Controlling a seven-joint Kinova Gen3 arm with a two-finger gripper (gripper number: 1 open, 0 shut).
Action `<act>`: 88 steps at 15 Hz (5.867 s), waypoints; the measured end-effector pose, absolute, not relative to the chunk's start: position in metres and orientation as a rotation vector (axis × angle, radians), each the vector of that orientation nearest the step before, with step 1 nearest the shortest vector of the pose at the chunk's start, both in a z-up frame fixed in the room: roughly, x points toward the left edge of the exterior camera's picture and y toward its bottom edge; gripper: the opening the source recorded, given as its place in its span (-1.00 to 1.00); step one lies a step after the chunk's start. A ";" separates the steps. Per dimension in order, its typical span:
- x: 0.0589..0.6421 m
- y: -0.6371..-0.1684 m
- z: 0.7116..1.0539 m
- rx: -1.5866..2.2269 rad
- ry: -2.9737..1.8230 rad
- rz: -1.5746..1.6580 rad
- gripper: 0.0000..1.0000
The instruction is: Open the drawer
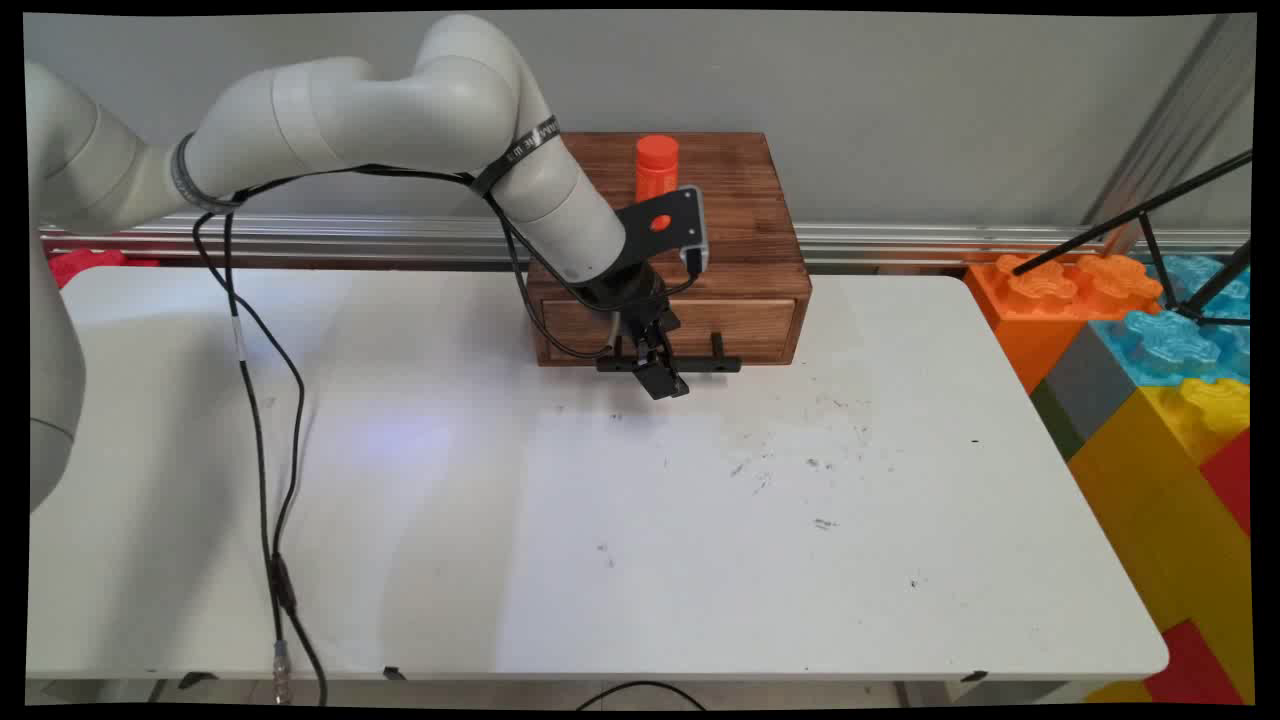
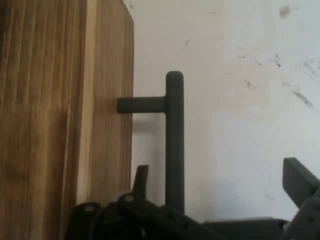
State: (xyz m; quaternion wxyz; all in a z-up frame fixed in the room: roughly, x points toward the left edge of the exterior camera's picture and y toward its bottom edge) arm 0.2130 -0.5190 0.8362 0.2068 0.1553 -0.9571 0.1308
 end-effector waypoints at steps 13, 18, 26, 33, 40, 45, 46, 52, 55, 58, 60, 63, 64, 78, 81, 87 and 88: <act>0.220 -0.533 0.814 0.437 -2.694 0.299 1.00; 0.219 -0.537 0.804 0.434 -2.700 0.269 1.00; 0.212 -0.544 0.786 0.454 -2.703 0.243 1.00; 0.203 -0.546 0.771 0.486 -2.699 0.236 1.00; 0.191 -0.533 0.762 0.498 -2.697 0.229 1.00; 0.183 -0.513 0.756 0.486 -2.701 0.233 1.00; 0.181 -0.509 0.755 0.482 -2.701 0.236 1.00; 0.173 -0.484 0.755 0.464 -2.704 0.268 1.00; 0.171 -0.471 0.758 0.457 -2.705 0.285 1.00; 0.169 -0.458 0.762 0.450 -2.709 0.297 1.00; 0.169 -0.450 0.764 0.446 -2.713 0.305 1.00; 0.167 -0.441 0.769 0.444 -2.716 0.313 1.00; 0.167 -0.438 0.770 0.445 -2.718 0.314 1.00; 0.154 -0.405 0.762 0.447 -2.723 0.316 1.00; 0.150 -0.398 0.759 0.442 -2.722 0.320 1.00; 0.141 -0.378 0.757 0.428 -2.719 0.320 1.00; 0.140 -0.376 0.757 0.427 -2.719 0.319 1.00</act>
